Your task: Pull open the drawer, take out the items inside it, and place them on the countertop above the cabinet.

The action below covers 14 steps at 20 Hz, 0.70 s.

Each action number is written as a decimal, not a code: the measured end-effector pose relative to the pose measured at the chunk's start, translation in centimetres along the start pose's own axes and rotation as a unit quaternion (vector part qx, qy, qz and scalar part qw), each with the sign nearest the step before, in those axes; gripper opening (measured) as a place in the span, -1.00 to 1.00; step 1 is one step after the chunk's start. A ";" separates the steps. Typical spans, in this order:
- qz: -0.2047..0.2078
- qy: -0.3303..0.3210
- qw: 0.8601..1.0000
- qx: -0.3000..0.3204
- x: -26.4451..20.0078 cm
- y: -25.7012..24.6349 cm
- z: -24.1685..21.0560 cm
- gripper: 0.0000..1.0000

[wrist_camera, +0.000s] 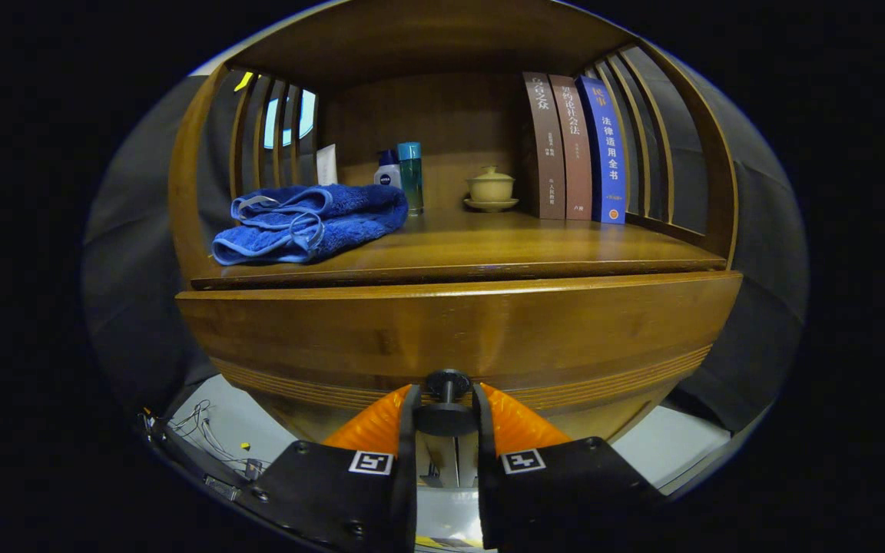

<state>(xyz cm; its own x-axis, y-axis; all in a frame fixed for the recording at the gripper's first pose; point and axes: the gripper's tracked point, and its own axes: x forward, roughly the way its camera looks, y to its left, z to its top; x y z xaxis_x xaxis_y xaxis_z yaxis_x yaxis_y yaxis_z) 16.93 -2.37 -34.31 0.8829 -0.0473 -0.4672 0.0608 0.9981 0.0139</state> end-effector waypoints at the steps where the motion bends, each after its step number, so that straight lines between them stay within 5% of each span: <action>1: 0.001 0.001 1.000 0.000 -0.5 0.1 -0.2 -0.27; 14: 0.003 0.022 1.000 0.001 -9.0 0.3 -3.6 -0.28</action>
<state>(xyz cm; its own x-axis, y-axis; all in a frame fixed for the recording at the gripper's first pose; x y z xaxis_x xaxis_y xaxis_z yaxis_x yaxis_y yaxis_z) 7.33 -1.50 -33.28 0.8621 -0.0402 -0.5052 0.0573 0.9982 0.0183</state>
